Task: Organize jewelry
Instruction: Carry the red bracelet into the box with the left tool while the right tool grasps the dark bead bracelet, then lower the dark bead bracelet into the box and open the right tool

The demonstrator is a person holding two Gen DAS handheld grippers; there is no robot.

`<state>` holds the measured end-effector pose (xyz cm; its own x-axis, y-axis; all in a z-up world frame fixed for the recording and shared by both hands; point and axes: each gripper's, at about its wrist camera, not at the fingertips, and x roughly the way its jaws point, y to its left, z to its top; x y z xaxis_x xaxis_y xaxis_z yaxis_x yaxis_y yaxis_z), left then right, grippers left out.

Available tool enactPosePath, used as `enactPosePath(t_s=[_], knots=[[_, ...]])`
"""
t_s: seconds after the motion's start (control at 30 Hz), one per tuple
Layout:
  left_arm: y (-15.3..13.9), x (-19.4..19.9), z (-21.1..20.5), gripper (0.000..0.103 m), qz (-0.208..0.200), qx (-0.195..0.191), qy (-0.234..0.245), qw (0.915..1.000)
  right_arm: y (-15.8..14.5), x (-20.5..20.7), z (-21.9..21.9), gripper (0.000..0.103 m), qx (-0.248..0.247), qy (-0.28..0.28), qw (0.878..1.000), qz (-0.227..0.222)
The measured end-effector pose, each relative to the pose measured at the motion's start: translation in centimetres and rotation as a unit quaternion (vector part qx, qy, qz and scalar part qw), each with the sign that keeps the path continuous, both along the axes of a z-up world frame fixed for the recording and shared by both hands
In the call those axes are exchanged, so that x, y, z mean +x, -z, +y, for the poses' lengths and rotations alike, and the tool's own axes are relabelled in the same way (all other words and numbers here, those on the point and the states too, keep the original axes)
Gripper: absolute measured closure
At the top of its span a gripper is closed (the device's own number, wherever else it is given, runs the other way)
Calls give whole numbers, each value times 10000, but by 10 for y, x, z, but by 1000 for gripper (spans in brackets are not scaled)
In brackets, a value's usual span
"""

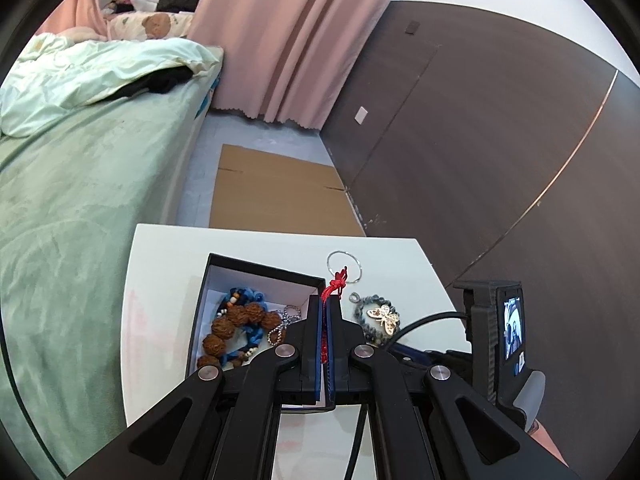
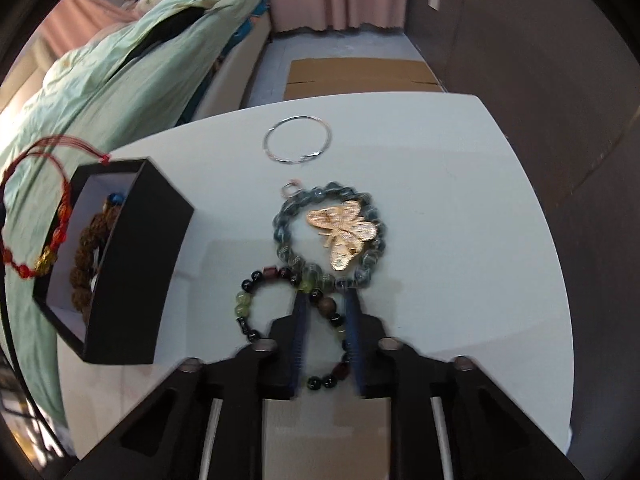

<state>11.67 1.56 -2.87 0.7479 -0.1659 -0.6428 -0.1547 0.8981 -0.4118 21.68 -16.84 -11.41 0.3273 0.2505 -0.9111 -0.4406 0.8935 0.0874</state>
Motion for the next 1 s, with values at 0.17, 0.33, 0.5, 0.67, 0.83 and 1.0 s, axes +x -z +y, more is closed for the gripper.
enactPosePath(t_s=[0.17,0.33,0.5,0.67,0.83,1.0], knots=[[4,0,2,102,63,-146,42,9999,-9,-1,-13,92,489,76,9985,253],[8,2,10,94,218,-532,3,9983,-32,-6,-24,92,1120,144,9934,195],[3,-8,16,23,54,-456,-214,9987,-53,-15,-29,92,1576,178,9873,57],[-4,-19,29,18,-98,-364,-388,9985,-74,-21,-20,92,2046,68,9788,-109],[-3,-24,44,18,-88,-433,-551,9975,-95,-32,-7,92,2533,-81,9669,-313],[-5,-30,54,18,-140,-421,-646,9969,-108,-41,6,92,2894,-258,9561,-384]])
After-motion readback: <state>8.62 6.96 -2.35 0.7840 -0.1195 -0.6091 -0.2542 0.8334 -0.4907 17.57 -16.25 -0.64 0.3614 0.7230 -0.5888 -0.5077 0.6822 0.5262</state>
